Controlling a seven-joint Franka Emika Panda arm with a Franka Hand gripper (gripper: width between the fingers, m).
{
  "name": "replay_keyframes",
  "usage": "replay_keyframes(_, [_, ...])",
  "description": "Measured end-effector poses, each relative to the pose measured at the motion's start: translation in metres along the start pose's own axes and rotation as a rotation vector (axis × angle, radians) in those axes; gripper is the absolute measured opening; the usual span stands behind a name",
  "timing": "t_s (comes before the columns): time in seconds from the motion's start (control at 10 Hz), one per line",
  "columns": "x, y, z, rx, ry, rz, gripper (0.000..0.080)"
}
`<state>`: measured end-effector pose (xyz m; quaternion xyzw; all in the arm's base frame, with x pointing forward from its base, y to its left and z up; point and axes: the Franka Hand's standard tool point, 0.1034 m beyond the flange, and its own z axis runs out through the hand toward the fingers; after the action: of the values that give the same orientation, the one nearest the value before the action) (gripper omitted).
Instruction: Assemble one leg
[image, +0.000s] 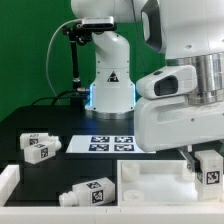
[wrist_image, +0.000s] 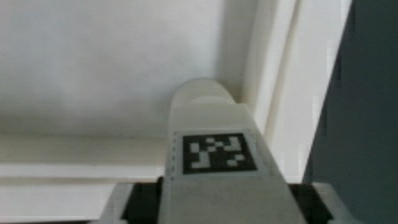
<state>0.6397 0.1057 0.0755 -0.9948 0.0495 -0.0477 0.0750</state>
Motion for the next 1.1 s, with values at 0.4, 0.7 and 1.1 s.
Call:
replay_keyframes(0.4, [-0.0048,-0.0029,0.0033,0.047,0.014,0.691,0.0284])
replay_keyframes(0.7, [-0.0066,-0.0061,0.0046,0.061,0.005,0.942,0.0287])
replay_keyframes(1.1, [-0.0049,0.0012,0.0015,0.038,-0.021,0.488,0.0549])
